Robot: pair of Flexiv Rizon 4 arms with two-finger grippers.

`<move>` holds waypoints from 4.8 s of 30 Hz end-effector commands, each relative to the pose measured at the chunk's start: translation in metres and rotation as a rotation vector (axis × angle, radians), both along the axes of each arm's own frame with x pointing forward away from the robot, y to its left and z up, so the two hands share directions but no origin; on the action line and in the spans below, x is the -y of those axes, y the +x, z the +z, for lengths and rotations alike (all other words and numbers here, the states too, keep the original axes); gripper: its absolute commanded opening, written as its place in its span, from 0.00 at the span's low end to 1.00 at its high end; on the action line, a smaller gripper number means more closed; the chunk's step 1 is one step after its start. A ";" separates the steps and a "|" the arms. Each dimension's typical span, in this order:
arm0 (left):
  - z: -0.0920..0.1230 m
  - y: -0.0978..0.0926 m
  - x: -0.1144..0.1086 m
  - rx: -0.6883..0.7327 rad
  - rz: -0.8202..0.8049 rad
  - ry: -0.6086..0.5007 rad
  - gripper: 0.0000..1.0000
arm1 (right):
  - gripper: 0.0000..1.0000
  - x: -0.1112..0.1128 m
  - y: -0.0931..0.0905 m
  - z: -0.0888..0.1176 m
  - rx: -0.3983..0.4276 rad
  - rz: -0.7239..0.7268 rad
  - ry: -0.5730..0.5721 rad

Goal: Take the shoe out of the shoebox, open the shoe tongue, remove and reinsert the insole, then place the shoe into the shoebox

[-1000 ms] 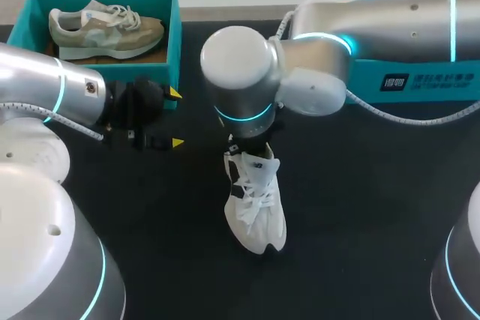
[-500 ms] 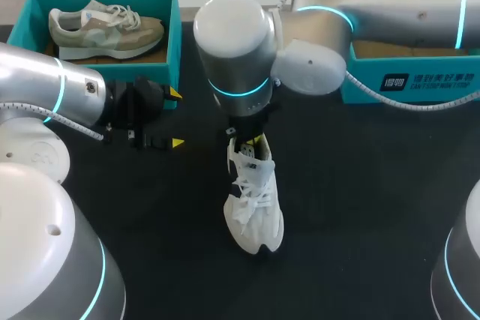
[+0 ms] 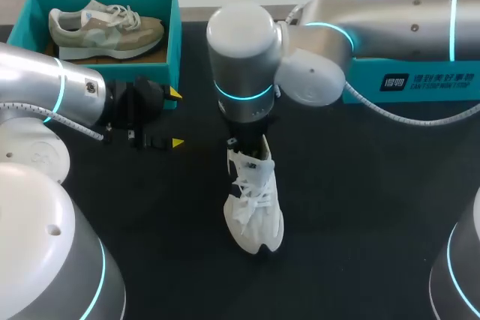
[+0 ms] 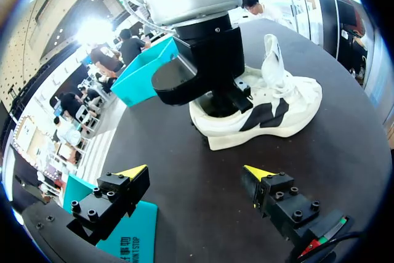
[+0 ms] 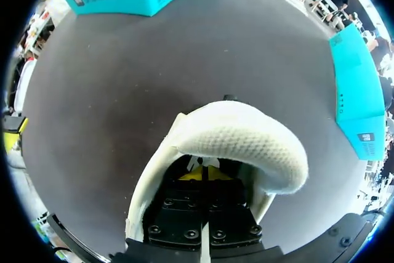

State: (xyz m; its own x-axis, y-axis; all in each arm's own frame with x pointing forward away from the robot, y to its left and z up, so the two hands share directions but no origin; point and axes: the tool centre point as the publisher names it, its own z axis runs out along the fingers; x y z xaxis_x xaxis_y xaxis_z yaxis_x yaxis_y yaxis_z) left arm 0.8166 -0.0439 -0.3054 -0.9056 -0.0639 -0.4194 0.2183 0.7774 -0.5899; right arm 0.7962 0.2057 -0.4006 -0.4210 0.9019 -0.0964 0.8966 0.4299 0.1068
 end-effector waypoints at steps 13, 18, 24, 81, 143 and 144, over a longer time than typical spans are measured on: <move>0.000 0.000 0.000 0.000 0.000 0.002 1.00 | 0.00 0.000 -0.016 0.045 -0.084 -0.051 -0.041; 0.000 0.000 0.000 0.000 0.000 0.002 1.00 | 0.00 0.001 -0.027 0.059 -0.201 -0.141 -0.009; 0.000 0.000 0.000 0.000 0.000 0.002 1.00 | 0.00 -0.003 -0.043 0.065 -0.255 -0.270 0.040; 0.000 0.000 0.000 0.000 0.000 0.002 1.00 | 1.00 0.009 -0.112 0.081 -0.428 -0.367 -0.006; 0.000 0.000 0.000 0.000 0.000 0.002 1.00 | 0.35 0.016 -0.033 0.109 -0.074 0.095 0.068; 0.000 0.000 0.000 0.000 0.000 0.002 1.00 | 0.34 0.016 -0.030 0.114 -0.051 0.200 0.018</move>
State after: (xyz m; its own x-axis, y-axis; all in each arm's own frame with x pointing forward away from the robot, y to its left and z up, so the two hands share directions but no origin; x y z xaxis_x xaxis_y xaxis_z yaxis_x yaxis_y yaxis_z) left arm 0.8166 -0.0439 -0.3055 -0.9056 -0.0640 -0.4193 0.2182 0.7774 -0.5899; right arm 0.7701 0.1984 -0.3101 -0.3772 0.9260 0.0164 0.9243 0.3775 -0.0562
